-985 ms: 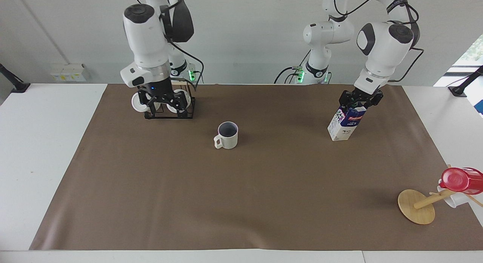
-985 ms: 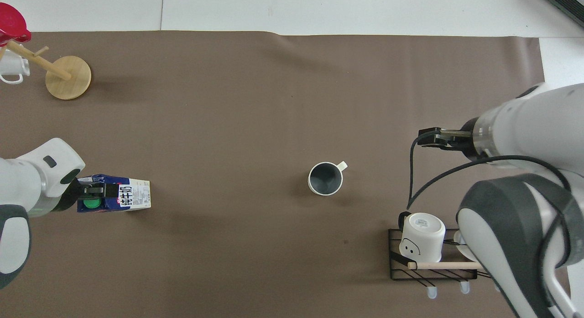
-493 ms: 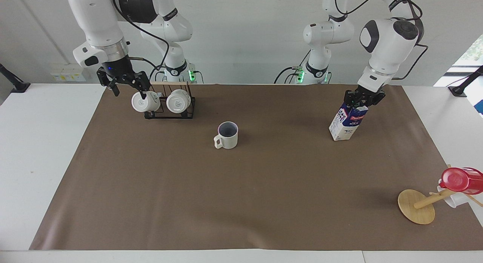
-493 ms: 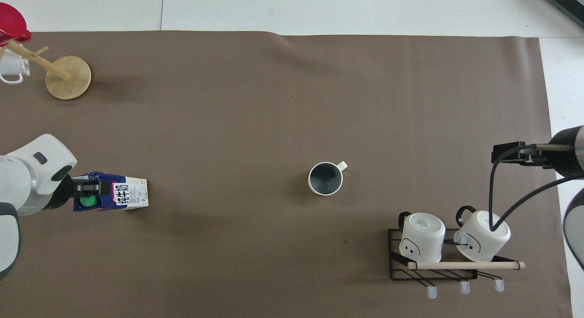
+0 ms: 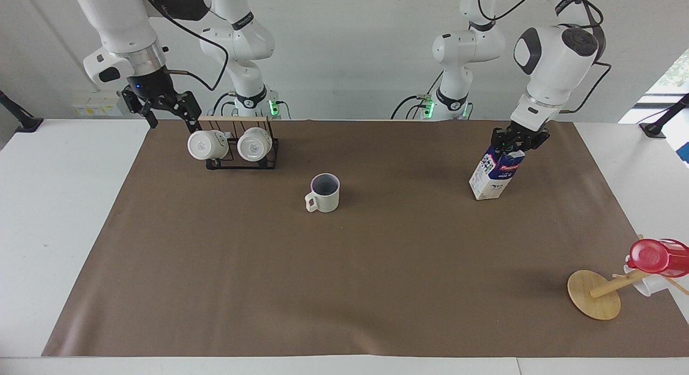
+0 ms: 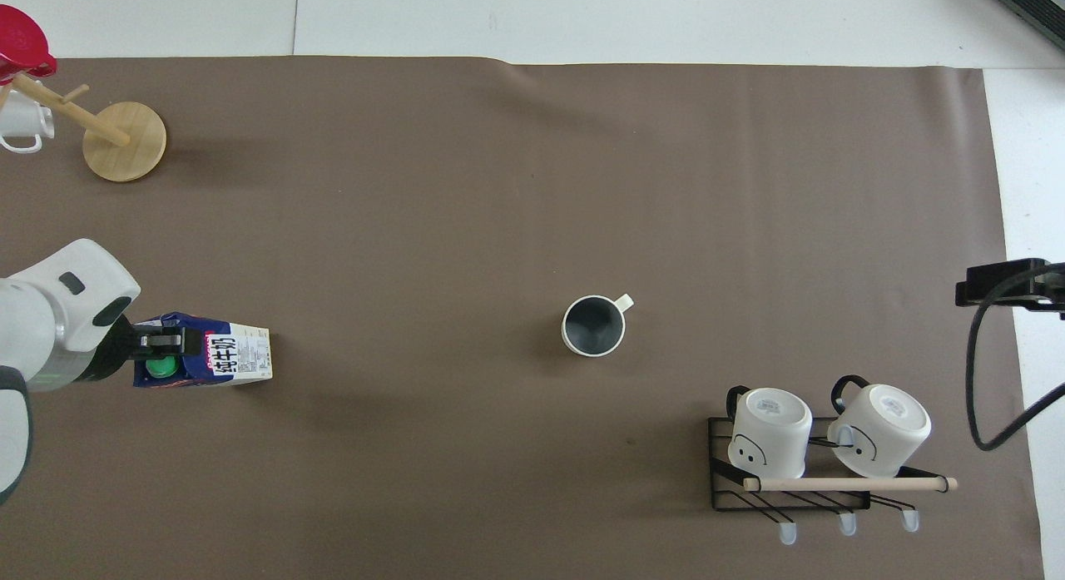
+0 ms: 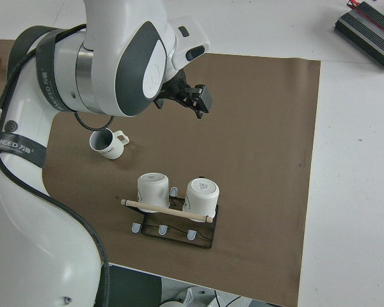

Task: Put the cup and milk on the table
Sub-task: 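Carry the milk carton with the left gripper toward the white mug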

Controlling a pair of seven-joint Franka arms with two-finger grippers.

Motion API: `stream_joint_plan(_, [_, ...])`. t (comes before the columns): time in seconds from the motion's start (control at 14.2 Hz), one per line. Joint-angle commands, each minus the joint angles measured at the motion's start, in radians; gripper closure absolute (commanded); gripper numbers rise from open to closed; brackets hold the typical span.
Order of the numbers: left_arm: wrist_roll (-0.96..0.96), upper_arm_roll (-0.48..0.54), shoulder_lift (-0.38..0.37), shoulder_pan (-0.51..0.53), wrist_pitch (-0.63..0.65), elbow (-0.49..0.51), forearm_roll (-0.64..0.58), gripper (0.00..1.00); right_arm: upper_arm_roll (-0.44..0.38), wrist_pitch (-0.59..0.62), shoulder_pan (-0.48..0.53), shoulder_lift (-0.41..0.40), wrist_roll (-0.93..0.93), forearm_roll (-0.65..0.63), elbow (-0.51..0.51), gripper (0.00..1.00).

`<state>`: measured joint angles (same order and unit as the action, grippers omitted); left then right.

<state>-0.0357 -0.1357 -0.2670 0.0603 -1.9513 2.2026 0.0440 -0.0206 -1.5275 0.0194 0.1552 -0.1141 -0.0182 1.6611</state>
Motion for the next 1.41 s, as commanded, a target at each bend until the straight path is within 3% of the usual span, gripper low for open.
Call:
stream_joint_plan(0.0, [-0.122,-0.013,-0.003,-0.087,0.089,-0.07,-0.012,0.42,0.002,0.066,0.011,-0.052,0.025,0.035,-0.089,0.0])
stream_joint_plan(0.42, [-0.403,-0.018,0.023,-0.333,0.101,-0.162,0.0,0.43,0.002,0.043,0.007,-0.05,0.016,0.037,-0.049,0.0])
stream_joint_plan(0.84, [-0.435,-0.019,0.091,-0.399,0.098,-0.248,0.036,0.44,0.007,0.004,-0.009,-0.036,0.016,-0.019,-0.026,0.0])
stream_joint_plan(1.34, [-0.653,-0.031,0.274,-0.513,0.02,-0.366,0.033,0.44,0.005,0.007,0.005,-0.037,0.011,0.001,-0.029,0.0])
